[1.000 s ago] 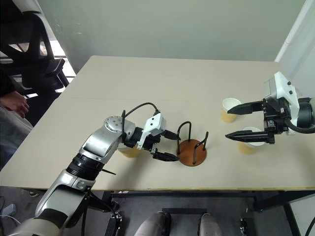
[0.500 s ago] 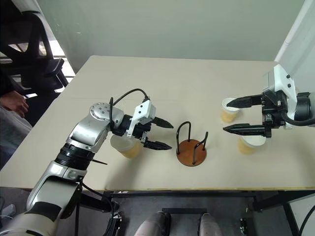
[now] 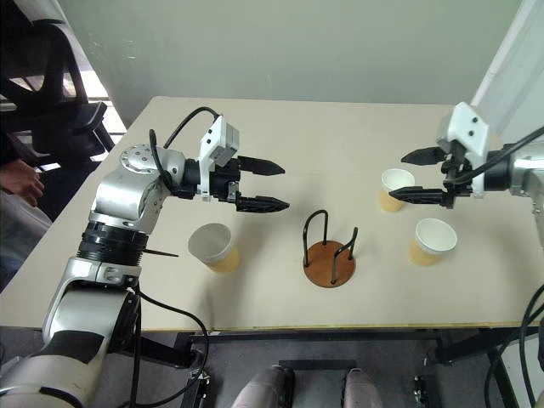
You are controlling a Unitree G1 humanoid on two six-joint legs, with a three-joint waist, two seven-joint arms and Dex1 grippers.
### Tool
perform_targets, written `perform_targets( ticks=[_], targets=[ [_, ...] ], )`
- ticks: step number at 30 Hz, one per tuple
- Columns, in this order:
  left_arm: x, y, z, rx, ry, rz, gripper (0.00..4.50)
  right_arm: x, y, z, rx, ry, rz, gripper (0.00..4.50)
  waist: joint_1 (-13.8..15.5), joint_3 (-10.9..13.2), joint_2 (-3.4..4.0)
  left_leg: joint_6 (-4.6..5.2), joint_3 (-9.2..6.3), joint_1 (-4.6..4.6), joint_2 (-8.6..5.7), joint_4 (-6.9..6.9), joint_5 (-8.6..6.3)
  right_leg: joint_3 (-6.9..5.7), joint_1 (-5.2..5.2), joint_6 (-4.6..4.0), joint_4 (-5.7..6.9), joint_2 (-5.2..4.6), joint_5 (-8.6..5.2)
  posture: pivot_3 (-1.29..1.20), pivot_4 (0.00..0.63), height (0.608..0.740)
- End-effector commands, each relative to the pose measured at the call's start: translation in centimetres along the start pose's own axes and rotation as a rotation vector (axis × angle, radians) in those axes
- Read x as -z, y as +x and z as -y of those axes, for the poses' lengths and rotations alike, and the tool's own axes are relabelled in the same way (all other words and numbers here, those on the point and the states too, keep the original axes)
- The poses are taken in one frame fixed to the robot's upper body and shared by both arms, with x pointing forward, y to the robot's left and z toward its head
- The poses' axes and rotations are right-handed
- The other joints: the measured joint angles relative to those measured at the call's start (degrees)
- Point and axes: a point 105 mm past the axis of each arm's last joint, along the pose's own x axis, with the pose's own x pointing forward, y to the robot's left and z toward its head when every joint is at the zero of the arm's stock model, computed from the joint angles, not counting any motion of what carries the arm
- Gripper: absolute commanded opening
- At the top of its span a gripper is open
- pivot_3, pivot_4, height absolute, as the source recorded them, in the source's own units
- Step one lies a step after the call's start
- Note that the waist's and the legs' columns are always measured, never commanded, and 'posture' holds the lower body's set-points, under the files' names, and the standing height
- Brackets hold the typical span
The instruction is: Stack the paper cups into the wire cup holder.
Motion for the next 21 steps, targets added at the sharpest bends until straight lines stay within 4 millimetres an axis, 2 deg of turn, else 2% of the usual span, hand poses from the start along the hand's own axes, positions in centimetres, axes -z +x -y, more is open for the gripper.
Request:
perform_targets(
  ticks=[1, 5, 10, 21],
  targets=[
    [-1.1, -0.3, 0.2, -0.007, 0.032, 0.024, 4.49, 1.3, 0.7, 1.4, 0.030, -0.097, -0.092, 3.77, -0.10, 0.01, 0.01, 0.01, 0.00, -0.01, 0.00, 0.02, -0.02, -0.01, -0.01, 0.00, -0.01, 0.00, 0.00, 0.00, 0.150, 0.740],
    [-1.1, -0.3, 0.5, -0.011, 0.028, 0.020, 4.49, 3.5, 1.8, 3.0, 0.051, -0.155, -0.207, 3.77, -0.07, 0.02, 0.03, 0.05, 0.00, -0.02, 0.00, 0.04, -0.07, -0.02, -0.04, -0.01, 0.00, -0.02, 0.01, 0.00, 0.150, 0.740],
    [-1.0, -0.2, 0.6, -0.017, 0.025, 0.021, 4.49, 5.1, 2.7, 4.7, 0.080, -0.224, -0.308, 3.77, -0.12, 0.02, 0.03, 0.02, 0.00, -0.01, 0.05, 0.06, -0.14, -0.08, -0.05, -0.18, 0.00, -0.03, 0.12, 0.00, 0.150, 0.740],
    [-1.0, -0.3, 0.7, -0.020, 0.028, 0.029, 4.49, 7.7, 4.3, 5.1, 0.053, -0.330, -0.455, 3.77, -0.09, 0.02, 0.04, -0.09, 0.00, 0.00, 0.14, 0.03, -0.25, -0.17, -0.08, -0.39, 0.00, -0.04, 0.24, 0.00, 0.150, 0.740]
  ],
)
